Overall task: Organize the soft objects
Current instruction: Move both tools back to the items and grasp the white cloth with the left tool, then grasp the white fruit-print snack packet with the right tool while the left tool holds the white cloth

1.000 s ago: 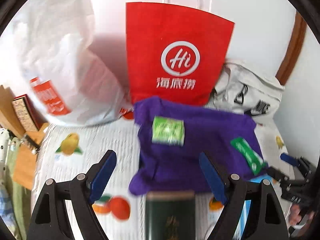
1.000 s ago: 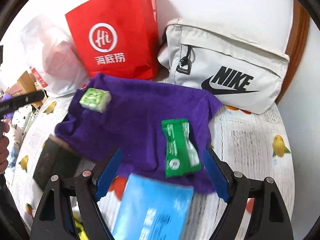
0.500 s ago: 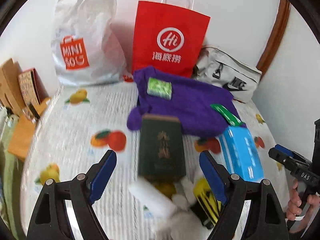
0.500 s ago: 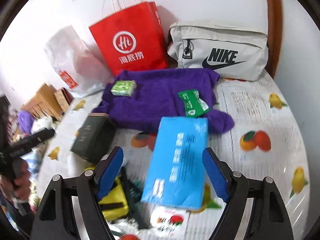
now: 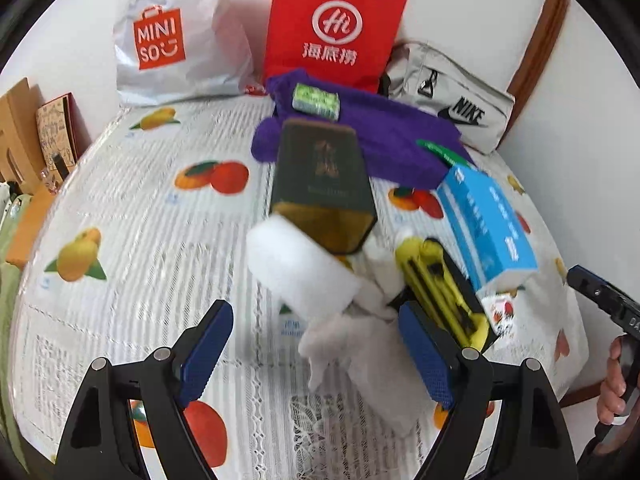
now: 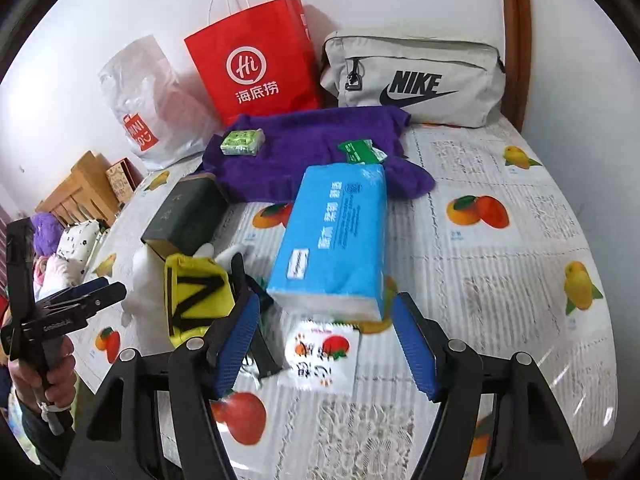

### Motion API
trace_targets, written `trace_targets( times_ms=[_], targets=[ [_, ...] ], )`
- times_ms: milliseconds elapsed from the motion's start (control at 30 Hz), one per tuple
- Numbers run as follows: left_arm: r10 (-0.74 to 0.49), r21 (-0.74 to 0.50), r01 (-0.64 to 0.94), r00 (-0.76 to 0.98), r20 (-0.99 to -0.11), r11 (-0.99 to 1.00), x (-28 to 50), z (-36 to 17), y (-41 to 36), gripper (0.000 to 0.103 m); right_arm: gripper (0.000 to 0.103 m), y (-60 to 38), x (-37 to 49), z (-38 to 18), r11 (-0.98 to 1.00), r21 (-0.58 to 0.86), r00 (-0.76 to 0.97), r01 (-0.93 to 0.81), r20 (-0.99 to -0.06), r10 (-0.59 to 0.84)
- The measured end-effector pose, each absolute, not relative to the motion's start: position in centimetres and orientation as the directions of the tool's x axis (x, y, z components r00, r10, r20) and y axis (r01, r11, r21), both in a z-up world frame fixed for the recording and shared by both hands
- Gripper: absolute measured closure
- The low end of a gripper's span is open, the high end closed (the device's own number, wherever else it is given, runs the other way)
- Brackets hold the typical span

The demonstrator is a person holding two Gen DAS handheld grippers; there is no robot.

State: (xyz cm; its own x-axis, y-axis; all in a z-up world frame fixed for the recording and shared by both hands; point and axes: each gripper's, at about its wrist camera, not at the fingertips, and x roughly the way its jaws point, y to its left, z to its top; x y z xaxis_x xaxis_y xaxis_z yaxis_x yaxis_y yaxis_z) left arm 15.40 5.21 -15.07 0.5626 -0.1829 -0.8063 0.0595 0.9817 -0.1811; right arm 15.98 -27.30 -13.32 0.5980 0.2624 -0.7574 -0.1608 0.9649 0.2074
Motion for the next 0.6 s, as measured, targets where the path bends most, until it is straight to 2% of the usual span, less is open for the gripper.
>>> trace_targets(
  times_ms=[200,300,367,600],
  targets=[
    [-0.210,-0.192,0.092,0.557,-0.804,0.977,15.2,-16.7,4.5,0.022,0.034,-26.8,14.2,-15.3,0.968,0.178,0.581,-0.179,-0.775,0.250],
    [-0.222,-0.193,0.111,0.548,-0.806,0.975,15.3,-16.8,4.2,0.040,0.034,-26.5,13.9,-16.2,0.966,0.179,0.569,-0.185,-0.782,0.254],
    [-0.223,-0.181,0.131,0.533,-0.816,0.975,15.3,-17.1,3.9,0.074,0.034,-26.4,13.9,-16.8,0.964,0.187,0.558,-0.188,-0.787,0.261],
    [-0.253,-0.215,0.135,0.569,-0.782,0.967,14.3,-15.8,4.6,0.075,0.034,-25.9,13.5,-18.2,0.963,0.184,0.539,-0.198,-0.800,0.264]
  ],
)
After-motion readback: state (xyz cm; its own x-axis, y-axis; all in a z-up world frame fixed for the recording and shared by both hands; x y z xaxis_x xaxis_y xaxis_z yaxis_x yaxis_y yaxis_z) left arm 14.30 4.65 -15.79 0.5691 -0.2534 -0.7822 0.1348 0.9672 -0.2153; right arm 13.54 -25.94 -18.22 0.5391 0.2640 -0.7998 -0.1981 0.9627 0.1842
